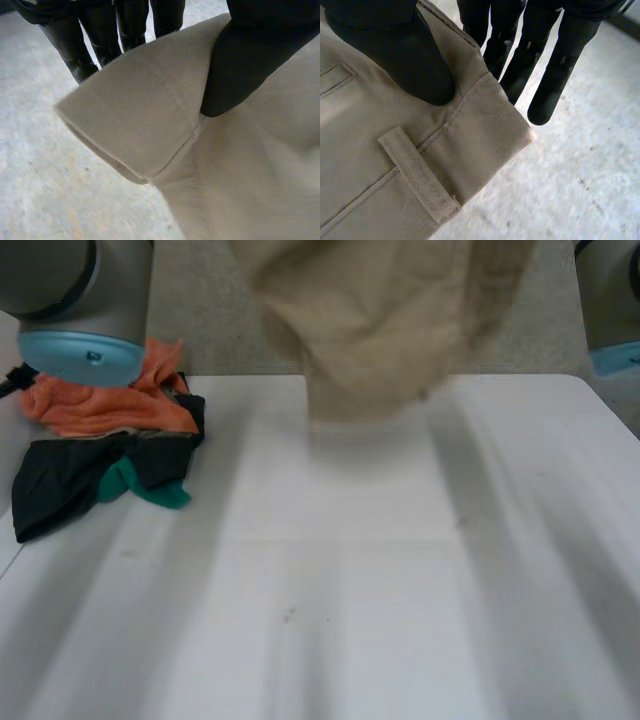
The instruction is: Fold the laundry.
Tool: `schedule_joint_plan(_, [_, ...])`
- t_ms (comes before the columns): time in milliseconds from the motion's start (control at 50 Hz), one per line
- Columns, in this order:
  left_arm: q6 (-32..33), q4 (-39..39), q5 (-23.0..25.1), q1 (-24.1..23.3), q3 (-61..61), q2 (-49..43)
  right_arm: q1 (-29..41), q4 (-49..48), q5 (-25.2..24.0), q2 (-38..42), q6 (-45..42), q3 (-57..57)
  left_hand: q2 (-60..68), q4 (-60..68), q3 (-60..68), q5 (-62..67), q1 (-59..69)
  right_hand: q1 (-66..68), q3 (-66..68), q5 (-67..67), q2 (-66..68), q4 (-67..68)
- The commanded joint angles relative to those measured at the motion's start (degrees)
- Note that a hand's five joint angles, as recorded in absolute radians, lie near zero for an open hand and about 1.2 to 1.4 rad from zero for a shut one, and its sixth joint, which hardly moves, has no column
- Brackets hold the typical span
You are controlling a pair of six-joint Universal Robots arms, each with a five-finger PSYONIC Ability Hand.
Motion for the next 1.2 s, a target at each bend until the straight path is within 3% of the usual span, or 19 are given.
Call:
schedule_joint_plan(20, [1.47, -1.34, -0.84, 1.53, -11.74, 2.4, -0.22, 0.96, -2.98, -1.48, 3.18, 10.84, 11.83, 11.54, 12.34, 14.29, 13.35, 16.65, 11.79, 11.97, 13.05, 11.42])
schedule_joint_plan(200, [4.81, -3.89, 1.62, 0.39, -33.28, 1.26, -0.48, 10.54, -9.23, 0.54, 0.99, 30.97, 11.83, 11.54, 12.34, 14.29, 13.35, 16.65, 11.79, 11.97, 13.05, 11.42])
schedule_joint_plan(360, [15.61, -8.89, 0.92, -1.72, -44.89, 0.82, -0.75, 21.43, -5.63, 2.57, -11.92, 40.21, 11.83, 11.54, 12.34, 14.29, 13.35, 16.65, 11.79, 11.97, 13.05, 11.42])
schedule_joint_plan(520, [20.02, -23.83, -0.93, -4.53, -51.48, 6.88, 0.39, 42.07, -2.29, -4.8, -19.23, 44.51, 11.83, 11.54, 12.34, 14.29, 13.35, 16.65, 11.79, 11.97, 13.05, 11.42])
schedule_joint_plan(660, [19.66, -39.99, 1.09, -5.59, -57.19, 13.03, -2.41, 63.42, -3.16, -12.63, -25.89, 49.08, 11.83, 11.54, 12.34, 14.29, 13.35, 16.65, 11.79, 11.97, 13.05, 11.42])
schedule_joint_plan(740, [21.59, -45.1, 3.37, -5.85, -58.17, 14.09, -3.64, 67.75, -5.52, -13.43, -31.6, 50.4, 11.83, 11.54, 12.34, 14.29, 13.35, 16.65, 11.79, 11.97, 13.05, 11.42])
schedule_joint_plan(800, [23.44, -45.91, 3.99, -5.68, -57.21, 14.01, -4.09, 66.19, -7.64, -13.26, -33.29, 49.79, 10.01, 9.73, 10.52, 12.47, 11.53, 16.65, 11.79, 11.97, 13.05, 11.42])
schedule_joint_plan(880, [26.6, -41.44, 3.03, -4.89, -51.42, 12.26, -4.0, 60.22, -8.61, -10.89, -30.31, 47.42, 8.13, 7.85, 8.64, 10.59, 9.65, 16.65, 11.79, 11.97, 13.05, 11.42])
schedule_joint_plan(980, [28.01, -28.36, -0.39, -2.95, -37.73, 4.28, -3.74, 46.19, -5.64, -6.5, -19.35, 42.6, 11.83, 11.54, 12.34, 14.29, 13.35, 16.65, 11.79, 11.97, 13.05, 11.42])
schedule_joint_plan(1060, [27.67, -23.16, -2.59, -3.21, -26.57, -3.8, -3.65, 34.41, -1.33, -3.77, -15.11, 40.83, 11.83, 11.54, 12.34, 14.29, 13.35, 16.65, 11.79, 11.97, 13.05, 11.42])
schedule_joint_plan(1200, [28.02, -22.7, -3.74, -4.0, -9.41, -17.44, -3.12, 15.58, 3.16, 1.33, -18.17, 40.21, 11.83, 11.54, 12.34, 14.29, 13.35, 16.65, 11.79, 11.97, 13.05, 11.42])
